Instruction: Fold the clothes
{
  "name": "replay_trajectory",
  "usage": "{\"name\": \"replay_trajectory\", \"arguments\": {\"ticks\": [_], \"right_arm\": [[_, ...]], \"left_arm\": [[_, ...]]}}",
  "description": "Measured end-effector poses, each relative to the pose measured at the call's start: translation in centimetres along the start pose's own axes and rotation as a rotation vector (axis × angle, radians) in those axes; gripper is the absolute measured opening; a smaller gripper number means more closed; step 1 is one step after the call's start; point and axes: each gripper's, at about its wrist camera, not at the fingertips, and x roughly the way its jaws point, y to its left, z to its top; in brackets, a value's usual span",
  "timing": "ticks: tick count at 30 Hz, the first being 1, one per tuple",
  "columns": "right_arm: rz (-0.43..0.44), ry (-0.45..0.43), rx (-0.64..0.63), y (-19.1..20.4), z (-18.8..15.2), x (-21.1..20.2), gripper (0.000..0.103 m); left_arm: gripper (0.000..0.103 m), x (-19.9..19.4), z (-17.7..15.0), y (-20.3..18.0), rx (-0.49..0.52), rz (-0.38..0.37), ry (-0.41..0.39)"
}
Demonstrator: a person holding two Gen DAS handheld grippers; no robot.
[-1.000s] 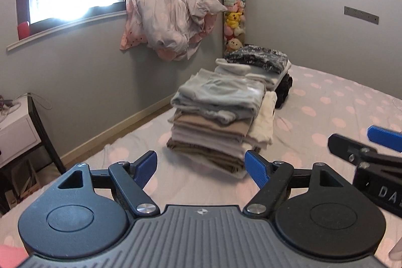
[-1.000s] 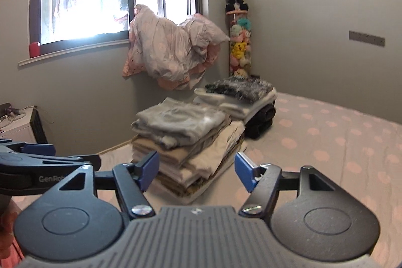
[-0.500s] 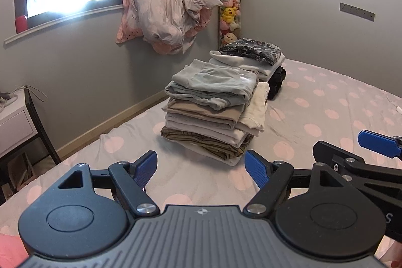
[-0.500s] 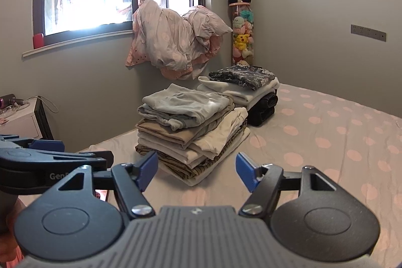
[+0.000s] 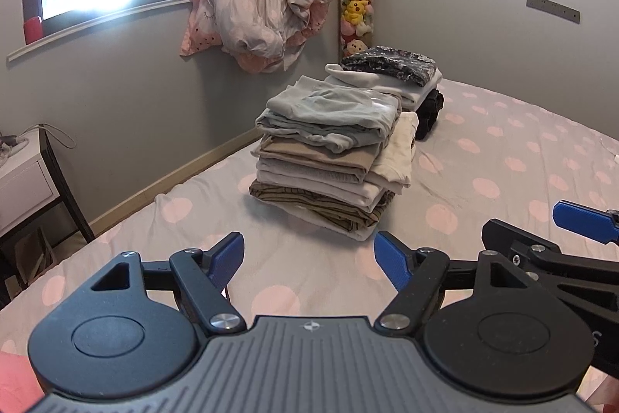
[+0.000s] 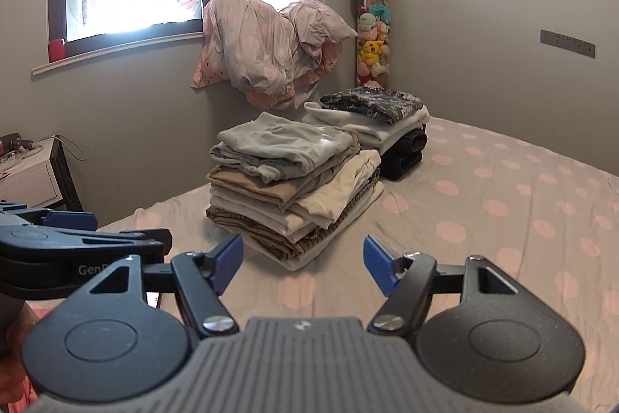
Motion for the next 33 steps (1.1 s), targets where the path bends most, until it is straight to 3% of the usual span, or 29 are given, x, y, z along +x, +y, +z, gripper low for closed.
{"name": "replay_trajectory", "arguments": {"ticks": [33], "right_arm": [[0.001, -0.002, 0.016, -0.24, -0.35, -0.74, 0.072]], "left_arm": [[0.086, -0.55, -0.31, -0.1, -0.003, -0.019, 0.002]]}}
